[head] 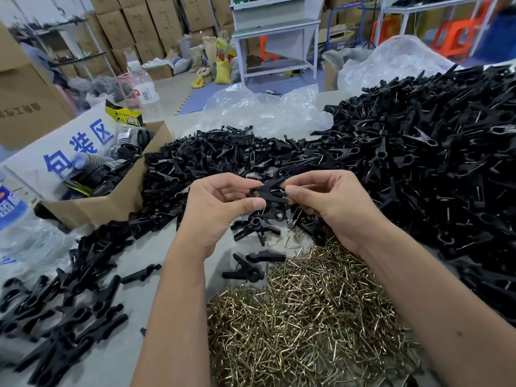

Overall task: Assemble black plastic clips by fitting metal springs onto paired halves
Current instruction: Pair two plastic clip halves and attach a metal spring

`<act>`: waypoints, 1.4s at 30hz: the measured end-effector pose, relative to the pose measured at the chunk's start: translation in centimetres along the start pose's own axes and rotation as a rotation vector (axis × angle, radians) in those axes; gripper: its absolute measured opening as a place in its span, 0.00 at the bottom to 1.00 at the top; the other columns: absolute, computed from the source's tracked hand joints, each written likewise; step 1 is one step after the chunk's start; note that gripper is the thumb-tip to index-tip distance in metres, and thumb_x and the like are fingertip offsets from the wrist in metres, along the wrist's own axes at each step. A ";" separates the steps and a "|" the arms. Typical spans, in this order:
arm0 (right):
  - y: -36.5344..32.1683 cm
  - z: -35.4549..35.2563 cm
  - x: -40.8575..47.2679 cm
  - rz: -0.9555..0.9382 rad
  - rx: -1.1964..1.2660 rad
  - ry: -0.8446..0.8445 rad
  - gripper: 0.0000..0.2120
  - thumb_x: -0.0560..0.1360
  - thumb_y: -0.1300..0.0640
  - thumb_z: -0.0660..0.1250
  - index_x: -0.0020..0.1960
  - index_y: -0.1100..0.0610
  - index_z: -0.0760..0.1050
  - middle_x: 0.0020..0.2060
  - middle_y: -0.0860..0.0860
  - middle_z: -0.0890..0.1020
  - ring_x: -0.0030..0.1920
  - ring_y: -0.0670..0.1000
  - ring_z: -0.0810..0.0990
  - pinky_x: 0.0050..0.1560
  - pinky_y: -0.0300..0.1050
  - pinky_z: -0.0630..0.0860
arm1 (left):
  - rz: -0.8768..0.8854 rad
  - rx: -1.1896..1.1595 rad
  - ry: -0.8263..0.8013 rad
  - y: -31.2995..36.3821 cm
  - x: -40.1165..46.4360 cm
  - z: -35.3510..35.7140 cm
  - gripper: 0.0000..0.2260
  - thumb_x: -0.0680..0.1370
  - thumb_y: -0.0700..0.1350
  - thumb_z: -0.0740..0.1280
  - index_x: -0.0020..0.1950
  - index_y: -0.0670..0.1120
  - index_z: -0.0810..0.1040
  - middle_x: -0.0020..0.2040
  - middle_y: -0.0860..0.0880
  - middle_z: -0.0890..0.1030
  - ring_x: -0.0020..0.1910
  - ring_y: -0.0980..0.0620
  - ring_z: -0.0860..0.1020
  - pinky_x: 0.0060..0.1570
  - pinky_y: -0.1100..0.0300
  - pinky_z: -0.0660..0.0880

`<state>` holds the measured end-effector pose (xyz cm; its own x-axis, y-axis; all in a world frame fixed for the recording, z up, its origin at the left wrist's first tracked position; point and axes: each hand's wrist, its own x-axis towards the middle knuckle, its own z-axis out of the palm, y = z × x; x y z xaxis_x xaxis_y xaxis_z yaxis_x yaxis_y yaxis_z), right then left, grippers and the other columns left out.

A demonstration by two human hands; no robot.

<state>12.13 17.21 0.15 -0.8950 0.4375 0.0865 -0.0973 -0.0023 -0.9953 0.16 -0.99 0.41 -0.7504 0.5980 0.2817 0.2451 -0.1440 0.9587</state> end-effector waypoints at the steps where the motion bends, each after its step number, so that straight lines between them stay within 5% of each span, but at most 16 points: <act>1: 0.0 0.1 0.0 -0.008 0.006 0.005 0.03 0.72 0.60 0.79 0.46 0.57 0.87 0.37 0.55 0.86 0.35 0.45 0.78 0.36 0.35 0.74 | -0.001 -0.001 -0.004 0.0 0.0 0.0 0.13 0.62 0.39 0.81 0.45 0.47 0.89 0.39 0.48 0.86 0.37 0.55 0.82 0.40 0.62 0.81; 10: 0.5 0.3 0.3 -0.042 -0.040 0.128 0.15 0.69 0.60 0.82 0.49 0.55 0.78 0.33 0.50 0.85 0.37 0.49 0.86 0.46 0.48 0.81 | 0.017 0.033 -0.048 -0.3 0.1 0.4 0.13 0.63 0.42 0.82 0.46 0.50 0.89 0.43 0.47 0.87 0.42 0.53 0.83 0.48 0.61 0.81; 17: 0.2 0.7 -0.1 -0.106 -0.158 0.170 0.15 0.70 0.59 0.82 0.48 0.55 0.76 0.35 0.56 0.85 0.37 0.52 0.84 0.42 0.47 0.80 | 0.008 0.014 -0.050 -0.3 0.1 0.8 0.13 0.62 0.41 0.82 0.45 0.50 0.89 0.42 0.47 0.87 0.42 0.53 0.83 0.47 0.62 0.80; 22: -0.5 0.5 -0.4 0.132 0.362 -0.027 0.19 0.58 0.56 0.84 0.44 0.57 0.79 0.34 0.55 0.80 0.30 0.49 0.77 0.31 0.37 0.75 | -0.010 -0.123 -0.074 0.3 -0.1 1.1 0.14 0.63 0.43 0.85 0.46 0.50 0.89 0.43 0.46 0.88 0.40 0.53 0.84 0.42 0.63 0.79; 27: 0.2 1.2 -0.7 0.305 0.696 -0.213 0.10 0.67 0.55 0.78 0.42 0.57 0.79 0.34 0.51 0.78 0.30 0.45 0.75 0.27 0.33 0.72 | -0.014 -0.204 -0.075 0.4 0.0 1.6 0.19 0.60 0.48 0.86 0.48 0.48 0.89 0.43 0.44 0.87 0.41 0.50 0.83 0.44 0.61 0.80; 34: 0.1 1.7 -0.6 0.344 0.820 -0.282 0.09 0.70 0.51 0.74 0.38 0.56 0.79 0.28 0.47 0.71 0.26 0.41 0.68 0.20 0.29 0.65 | 0.016 -0.158 -0.059 0.2 0.0 1.8 0.13 0.63 0.44 0.83 0.46 0.49 0.89 0.42 0.47 0.87 0.41 0.53 0.83 0.44 0.63 0.79; 42: -0.3 0.8 -0.5 0.335 0.796 -0.337 0.08 0.75 0.56 0.73 0.47 0.62 0.84 0.36 0.52 0.75 0.34 0.44 0.73 0.25 0.30 0.74 | -0.005 -0.180 -0.002 -0.1 0.1 1.5 0.14 0.61 0.44 0.83 0.45 0.48 0.88 0.46 0.40 0.86 0.45 0.43 0.82 0.47 0.54 0.81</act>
<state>12.27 16.26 0.40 -0.9975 0.0181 -0.0678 0.0311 -0.7529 -0.6574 0.98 0.24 0.25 -0.7502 0.6002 0.2774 0.1278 -0.2800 0.9515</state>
